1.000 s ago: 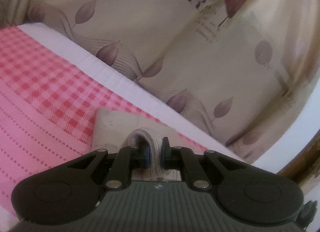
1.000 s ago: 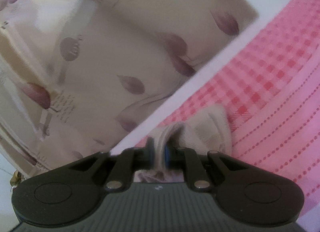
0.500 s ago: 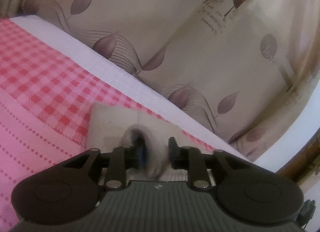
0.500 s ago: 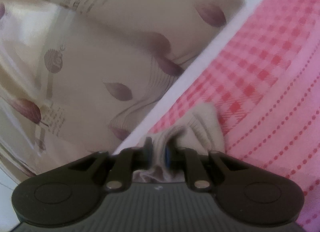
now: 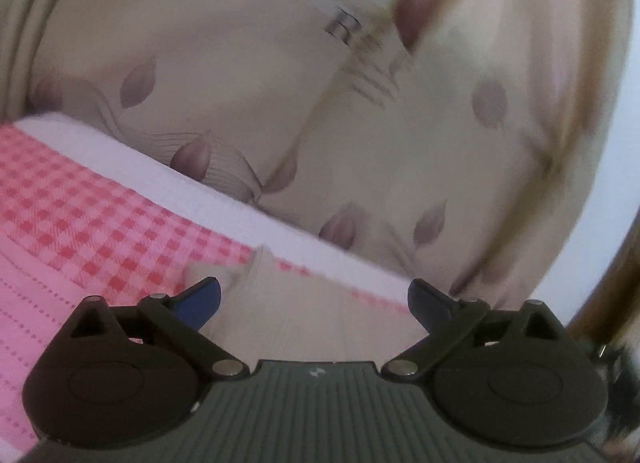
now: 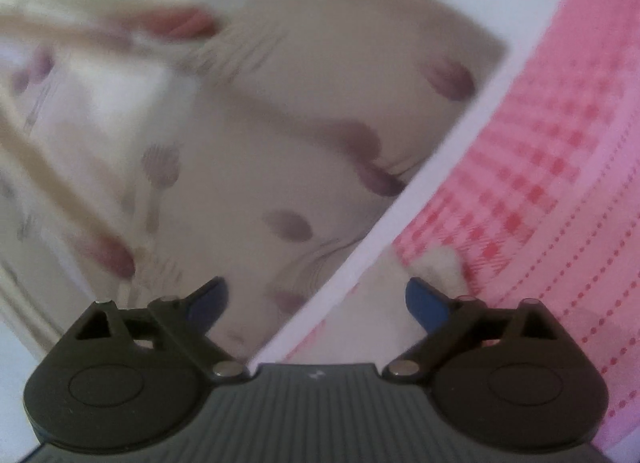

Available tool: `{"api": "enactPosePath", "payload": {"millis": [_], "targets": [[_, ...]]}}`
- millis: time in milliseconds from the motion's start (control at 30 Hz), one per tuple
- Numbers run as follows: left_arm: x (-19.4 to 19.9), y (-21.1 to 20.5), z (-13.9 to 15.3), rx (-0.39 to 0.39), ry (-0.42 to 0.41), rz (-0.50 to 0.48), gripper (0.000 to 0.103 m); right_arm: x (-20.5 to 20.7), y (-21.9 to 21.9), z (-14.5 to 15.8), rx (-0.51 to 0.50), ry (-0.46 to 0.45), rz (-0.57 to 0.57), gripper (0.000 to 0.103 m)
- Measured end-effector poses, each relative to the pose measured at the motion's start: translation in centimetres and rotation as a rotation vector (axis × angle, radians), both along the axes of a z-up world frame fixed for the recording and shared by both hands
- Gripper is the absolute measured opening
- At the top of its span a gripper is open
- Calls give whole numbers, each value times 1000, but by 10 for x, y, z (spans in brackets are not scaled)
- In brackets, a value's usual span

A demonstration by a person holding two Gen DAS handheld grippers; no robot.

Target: Fold small clothes

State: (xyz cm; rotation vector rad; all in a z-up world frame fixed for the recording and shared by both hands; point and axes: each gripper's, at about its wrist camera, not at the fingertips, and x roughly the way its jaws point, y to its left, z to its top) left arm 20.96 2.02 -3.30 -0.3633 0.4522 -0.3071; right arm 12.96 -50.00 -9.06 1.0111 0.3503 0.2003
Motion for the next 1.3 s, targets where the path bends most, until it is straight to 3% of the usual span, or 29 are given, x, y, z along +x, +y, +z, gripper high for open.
{"api": "enactPosePath", "payload": {"millis": [100,333,433,533,733,1067,1300], "targets": [[-9,-12,-9,75,16,-20,98,2,25,14,-191,21,74,97],[-20,-15,-32,132,26,23,98,14,83,15,-569,88,179,96],[-19,-12,-39,139,37,54,98,19,97,9,-643,126,198,96],[-14,-5,-44,99,75,86,98,22,106,7,-693,153,198,98],[-8,4,-48,82,137,152,98,27,143,8,-920,210,220,103],[-9,-3,-47,152,136,190,99,26,158,7,-1017,217,192,103],[-8,-6,-47,178,139,196,100,28,154,8,-986,223,199,103]]}}
